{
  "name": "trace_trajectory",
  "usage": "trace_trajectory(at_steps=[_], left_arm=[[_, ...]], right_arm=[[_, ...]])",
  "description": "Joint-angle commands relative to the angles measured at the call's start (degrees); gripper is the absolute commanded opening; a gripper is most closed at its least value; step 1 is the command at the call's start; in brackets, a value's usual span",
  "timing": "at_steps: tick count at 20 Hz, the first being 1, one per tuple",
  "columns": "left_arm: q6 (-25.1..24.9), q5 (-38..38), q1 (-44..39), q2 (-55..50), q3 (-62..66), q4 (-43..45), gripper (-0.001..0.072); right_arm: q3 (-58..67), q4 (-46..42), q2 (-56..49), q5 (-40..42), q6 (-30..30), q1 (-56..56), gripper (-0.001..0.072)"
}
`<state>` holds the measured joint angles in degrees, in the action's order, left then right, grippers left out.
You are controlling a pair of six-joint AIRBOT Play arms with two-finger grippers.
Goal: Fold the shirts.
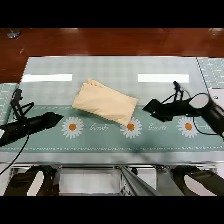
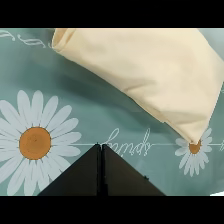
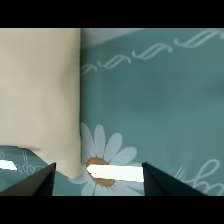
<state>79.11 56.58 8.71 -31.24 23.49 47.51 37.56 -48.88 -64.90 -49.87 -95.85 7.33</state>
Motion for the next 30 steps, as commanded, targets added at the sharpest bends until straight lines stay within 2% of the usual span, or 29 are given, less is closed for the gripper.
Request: trace_trajectory(at_steps=[1,6,8,9,11,12,13,16,22,24,26,30], left_arm=[[0.0,-1.1,-0.1,-0.5,0.0,0.0,0.0029],[0.0,-1.1,-0.1,-0.5,0.0,0.0,0.0029],[0.0,-1.1,-0.1,-0.5,0.0,0.0,0.0029],[0.0,-1.1,-0.1,-0.5,0.0,0.0,0.0029],[0.0,-1.1,0.0,-0.5,0.0,0.0,0.0029],[0.0,-1.1,-0.1,-0.5,0.0,0.0,0.0029],[0.0,-1.1,-0.1,-0.5,0.0,0.0,0.0029],[-0.4,-1.1,0.0,-0.5,0.0,0.0,0.0029],[-0.4,-1.0,-0.1,-0.5,0.0,0.0,0.0029],[-0.4,-1.0,-0.1,-0.5,0.0,0.0,0.003],[-0.4,-0.9,-0.1,-0.5,0.0,0.0,0.003],[-0.5,0.5,-0.1,-0.5,0.0,0.0,0.003]], right_arm=[[-2.1,10.5,-7.7,4.8,5.5,4.2,0.0617],[8.9,15.3,-20.7,2.3,7.6,7.0,0.0614],[14.6,15.5,-24.7,0.2,7.6,8.7,0.0585],[17.4,15.4,-26.5,-1.0,7.6,9.3,0.0497],[23.2,15.4,-29.0,-3.4,9.7,10.2,0.0184],[26.4,15.4,-29.6,-5.2,11.6,10.4,0.0074],[29.4,15.3,-29.5,-6.5,13.3,10.4,0.0027],[42.0,11.5,-29.5,-12.5,11.9,10.3,0.0026],[68.8,-11.6,-29.5,-27.8,0.5,9.8,0.0026],[75.8,-16.3,-29.5,-32.8,-2.0,8.1,0.0026],[80.7,-18.1,-29.2,-37.7,-4.5,4.7,0.0026],[81.2,-18.8,-24.0,-43.3,-6.6,-5.0,0.0026]])
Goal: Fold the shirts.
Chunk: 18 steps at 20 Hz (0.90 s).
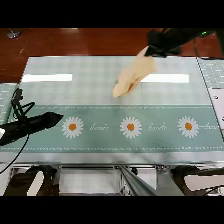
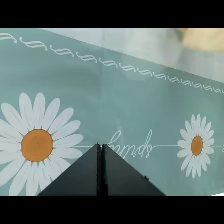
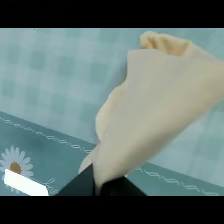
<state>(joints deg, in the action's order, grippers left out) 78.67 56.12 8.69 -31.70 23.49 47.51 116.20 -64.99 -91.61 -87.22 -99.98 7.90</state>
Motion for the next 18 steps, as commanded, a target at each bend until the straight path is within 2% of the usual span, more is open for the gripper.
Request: trace_trajectory(at_steps=[1,4,6,7,12,18], left_arm=[[0.0,1.2,0.0,0.0,0.0,0.0,0.003],[-1.1,1.3,0.0,0.0,0.0,0.0,0.003],[-1.1,1.3,0.0,0.0,0.0,0.0,0.003],[-1.1,1.3,0.0,0.0,0.0,0.0,0.003],[-1.1,1.3,0.0,0.0,0.0,0.0,0.003],[-1.1,1.3,0.0,0.0,0.0,0.0,0.003]], right_arm=[[2.5,-2.6,4.5,-7.0,-2.5,-8.3,0.0026],[2.4,-3.8,9.5,-11.5,-3.4,-17.0,0.0026],[1.6,-8.9,12.5,-18.3,-3.7,-22.8,0.0025],[-1.0,-11.2,14.8,-19.1,-3.9,-25.4,0.0024],[-22.6,-16.3,29.6,-18.9,-3.3,-39.2,0.0024],[-48.9,-34.3,45.5,-19.1,-1.9,-58.2,0.0025]])
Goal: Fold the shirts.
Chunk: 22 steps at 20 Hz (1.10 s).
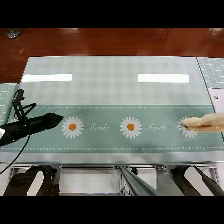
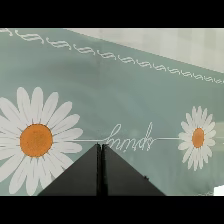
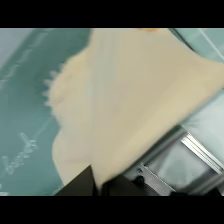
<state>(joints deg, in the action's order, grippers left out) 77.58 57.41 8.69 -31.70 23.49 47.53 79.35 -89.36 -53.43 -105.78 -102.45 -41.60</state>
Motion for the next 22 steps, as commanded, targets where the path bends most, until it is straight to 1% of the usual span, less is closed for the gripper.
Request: trace_trajectory(at_steps=[1,3,4,5,6,7,8,9,10,11,13,14,15,16,17,18,19,20,21,22], left_arm=[[0.0,0.0,0.0,0.0,0.0,0.0,0.003],[-0.5,-0.5,0.0,0.0,0.0,0.0,0.003],[-1.9,-1.1,0.0,0.0,0.0,0.0,0.003],[-3.3,-1.5,0.0,0.0,0.0,0.0,0.003],[-4.2,-2.3,0.0,-0.2,0.2,0.0,0.003],[-4.7,-3.5,0.1,-0.7,1.0,0.1,0.003],[-4.8,-4.2,0.5,-2.0,2.8,0.3,0.0029],[-5.0,-4.3,1.2,-4.3,6.1,1.0,0.0029],[-5.0,-4.2,1.9,-7.3,10.4,2.1,0.0029],[-5.0,-3.7,2.6,-10.3,15.3,3.1,0.0029],[-4.9,-1.0,3.0,-18.1,28.2,3.4,0.0029],[-4.9,1.6,2.1,-22.6,36.3,3.4,0.0028],[-4.9,4.5,0.5,-26.9,44.3,3.4,0.0028],[-4.9,7.1,-1.9,-31.1,51.8,3.6,0.0028],[-3.2,8.9,-4.8,-35.0,58.8,5.0,0.0028],[-0.5,9.2,-8.1,-38.2,63.9,9.2,0.0028],[2.9,8.8,-11.1,-40.3,66.4,14.9,0.0028],[6.6,8.9,-13.8,-42.0,66.9,22.1,0.0028],[9.8,10.7,-15.6,-43.4,66.4,29.2,0.0029],[12.7,12.7,-16.7,-44.6,65.3,34.9,0.0029]], right_arm=[[-16.8,-11.5,9.6,-0.2,1.3,-11.6,0.0025],[-25.6,-13.0,13.5,3.1,2.4,-17.4,0.0025],[-27.7,-12.6,14.1,6.2,2.0,-19.6,0.0034],[-28.0,-12.3,13.7,7.8,-0.3,-20.5,0.0219],[-27.5,-9.5,12.6,9.2,0.2,-20.5,0.0564],[-26.1,-6.0,10.9,10.9,2.8,-20.5,0.0622],[-23.6,-2.6,8.7,12.2,2.7,-20.5,0.0615],[-19.9,2.7,5.6,13.2,2.7,-20.2,0.0606],[-15.3,8.9,2.1,13.6,2.7,-19.1,0.054],[-10.4,15.6,-1.5,14.2,3.1,-17.1,0.0412],[0.2,29.4,-8.9,17.3,4.7,-9.2,0.0129],[5.7,34.3,-12.5,20.2,7.0,-2.7,0.0026],[10.4,36.0,-15.7,22.6,8.9,4.5,0.0026],[14.4,35.1,-18.7,24.9,10.5,12.9,0.0026],[16.4,32.9,-20.9,27.6,11.7,20.7,0.0026],[16.6,28.8,-22.6,31.2,12.3,28.6,0.0026],[16.3,21.0,-24.5,34.5,12.5,36.1,0.0026],[15.7,12.2,-26.4,35.9,11.3,42.2,0.0026],[14.6,3.1,-28.5,35.9,8.3,47.5,0.0026],[13.0,-3.4,-30.1,35.5,5.9,51.0,0.0025]])
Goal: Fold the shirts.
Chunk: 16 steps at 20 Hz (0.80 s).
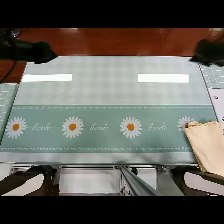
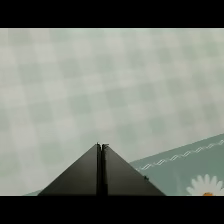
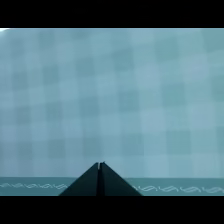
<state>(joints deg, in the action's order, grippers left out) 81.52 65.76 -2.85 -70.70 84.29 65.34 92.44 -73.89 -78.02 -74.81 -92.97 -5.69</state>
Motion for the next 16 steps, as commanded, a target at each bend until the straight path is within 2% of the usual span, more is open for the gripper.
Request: trace_trajectory(at_steps=[1,5,7,16], left_arm=[[9.8,4.9,-5.4,-6.3,2.8,19.3,0.0029],[9.4,2.8,-4.7,-7.0,-5.2,19.7,0.0029],[9.4,3.1,-4.7,-7.3,-6.2,19.8,0.003],[9.4,3.0,-4.7,-8.3,-6.2,19.8,0.003]], right_arm=[[-2.5,-23.0,-6.9,4.3,-5.5,17.4,0.0025],[-10.7,-24.9,-9.2,4.6,-7.6,18.4,0.0026],[-11.0,-26.8,-9.0,3.4,-7.5,18.4,0.0025],[-11.0,-25.6,-8.7,2.2,-8.2,18.4,0.0026]])
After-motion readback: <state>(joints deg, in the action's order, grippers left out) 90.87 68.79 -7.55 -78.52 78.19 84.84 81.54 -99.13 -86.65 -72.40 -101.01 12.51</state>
